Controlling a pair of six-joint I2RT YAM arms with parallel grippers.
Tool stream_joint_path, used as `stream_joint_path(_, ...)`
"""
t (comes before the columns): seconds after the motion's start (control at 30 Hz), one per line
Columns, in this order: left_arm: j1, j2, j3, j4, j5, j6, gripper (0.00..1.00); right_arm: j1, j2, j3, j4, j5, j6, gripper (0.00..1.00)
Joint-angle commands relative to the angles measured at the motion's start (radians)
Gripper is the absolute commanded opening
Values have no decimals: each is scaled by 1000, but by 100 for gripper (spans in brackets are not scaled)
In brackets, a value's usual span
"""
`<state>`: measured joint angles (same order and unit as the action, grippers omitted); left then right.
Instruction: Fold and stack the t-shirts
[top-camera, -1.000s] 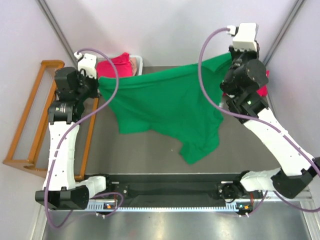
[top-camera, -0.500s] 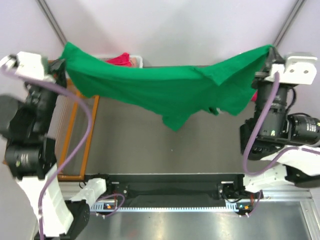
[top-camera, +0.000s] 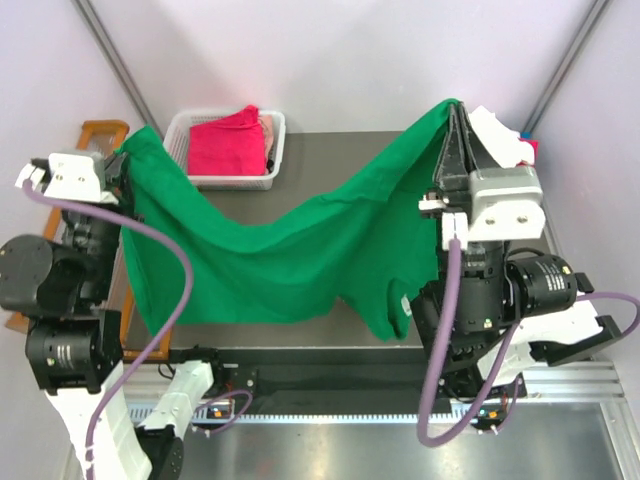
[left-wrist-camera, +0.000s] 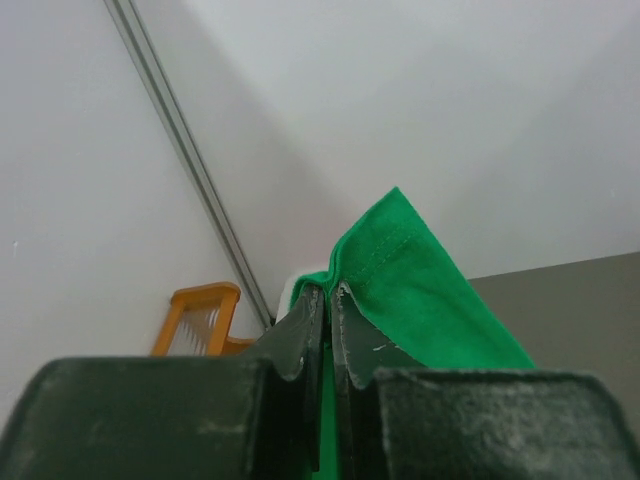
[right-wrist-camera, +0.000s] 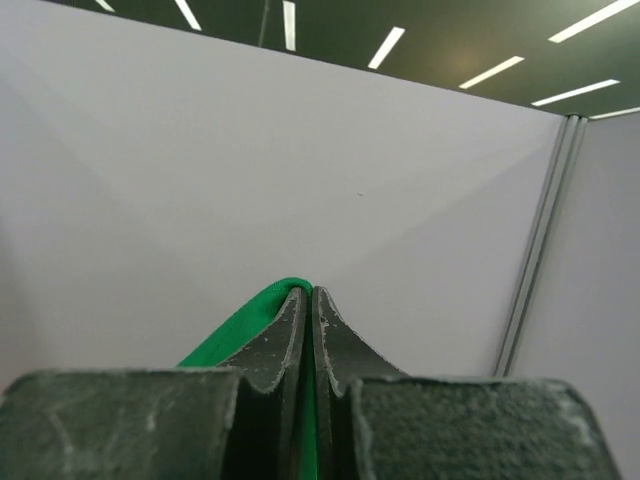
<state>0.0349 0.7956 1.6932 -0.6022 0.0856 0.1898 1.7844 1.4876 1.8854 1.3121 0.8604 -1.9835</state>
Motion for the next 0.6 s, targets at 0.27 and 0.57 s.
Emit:
stream_joint_path(0.27,7,-25,112,70,-47,-21,0,698,-1,-6,401,-310,-638,0)
stream_joint_path(0.57,8,-44,91,44,-52,-50,0,807,79,135,406,-279,-655,0)
